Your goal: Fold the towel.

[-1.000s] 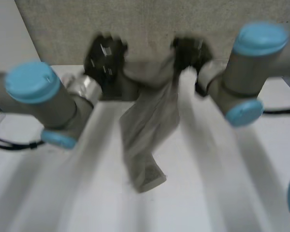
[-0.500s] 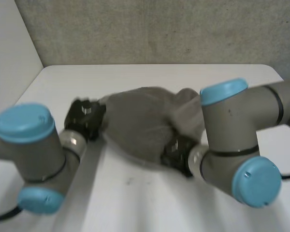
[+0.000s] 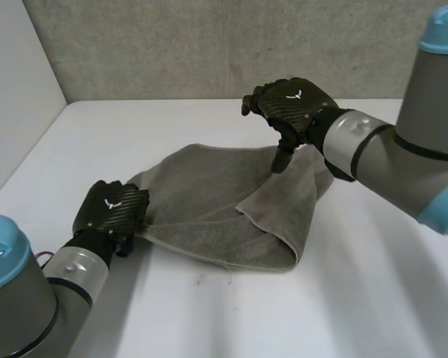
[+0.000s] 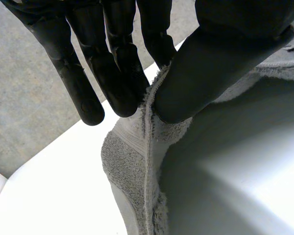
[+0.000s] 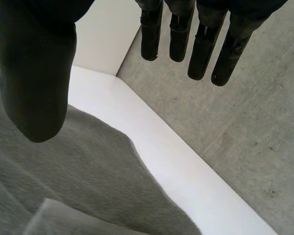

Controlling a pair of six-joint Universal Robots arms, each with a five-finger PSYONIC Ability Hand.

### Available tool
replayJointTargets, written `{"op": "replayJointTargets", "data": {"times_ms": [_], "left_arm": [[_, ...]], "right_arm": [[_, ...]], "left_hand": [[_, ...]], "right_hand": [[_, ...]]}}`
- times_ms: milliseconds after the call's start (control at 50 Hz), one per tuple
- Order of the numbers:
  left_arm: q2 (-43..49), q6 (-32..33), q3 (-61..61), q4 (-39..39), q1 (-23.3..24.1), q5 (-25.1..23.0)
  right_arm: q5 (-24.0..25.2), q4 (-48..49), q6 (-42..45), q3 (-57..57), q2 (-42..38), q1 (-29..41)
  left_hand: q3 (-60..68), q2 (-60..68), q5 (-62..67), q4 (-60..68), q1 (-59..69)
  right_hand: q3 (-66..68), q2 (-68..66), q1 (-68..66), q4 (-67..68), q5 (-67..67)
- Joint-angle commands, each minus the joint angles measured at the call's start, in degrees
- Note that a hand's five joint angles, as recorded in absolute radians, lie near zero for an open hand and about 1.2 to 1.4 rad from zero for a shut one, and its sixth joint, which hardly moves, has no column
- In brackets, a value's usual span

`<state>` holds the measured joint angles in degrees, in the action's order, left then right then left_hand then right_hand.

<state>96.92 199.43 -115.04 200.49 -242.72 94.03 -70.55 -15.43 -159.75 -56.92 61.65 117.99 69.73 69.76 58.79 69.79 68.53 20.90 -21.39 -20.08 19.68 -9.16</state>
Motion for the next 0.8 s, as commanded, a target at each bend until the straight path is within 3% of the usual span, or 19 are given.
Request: {"op": "replayJointTargets", "data": {"times_ms": [20, 200, 540, 700, 740, 800], "left_arm": [[-2.0, 0.0, -2.29, 0.08, -0.56, 0.01], [-2.35, -0.09, -4.49, 3.06, -2.76, -0.17], [-1.38, -0.09, -6.33, 7.28, -3.38, -0.17], [-1.21, 0.0, -7.04, 8.6, -3.29, -0.17], [-1.21, 0.0, -7.12, 8.78, -3.29, -0.17], [-1.12, 0.0, -7.21, 9.13, -3.29, -0.17]], "right_arm": [[0.85, -10.56, 14.51, 12.86, -11.61, 1.01], [1.9, -16.65, 30.1, 21.23, -24.19, 3.03], [1.91, -15.86, 36.96, 21.85, -32.47, 4.97], [1.38, -13.58, 36.96, 22.47, -33.17, 5.06], [0.77, -12.18, 36.7, 22.64, -32.82, 5.06], [-1.25, -10.33, 36.26, 22.64, -32.03, 5.06]], "left_hand": [[9.28, 9.25, 10.22, 9.22, 10.48], [7.43, 7.4, 8.37, 7.37, 8.63], [7.6, 7.57, 8.54, 7.54, 8.8], [7.6, 7.57, 8.54, 7.54, 8.8], [7.6, 7.57, 8.54, 7.54, 8.8], [7.6, 7.57, 8.54, 7.54, 8.8]], "right_hand": [[-0.22, 0.71, -0.6, 1.01, -1.53], [-0.22, 0.71, -0.6, 1.01, -1.53], [0.12, 0.37, -0.93, 1.34, -1.86], [14.58, -14.1, -15.4, 15.81, -16.33], [25.64, -25.16, -26.46, 26.87, -27.39], [26.02, -25.54, -26.84, 27.25, -27.77]]}}
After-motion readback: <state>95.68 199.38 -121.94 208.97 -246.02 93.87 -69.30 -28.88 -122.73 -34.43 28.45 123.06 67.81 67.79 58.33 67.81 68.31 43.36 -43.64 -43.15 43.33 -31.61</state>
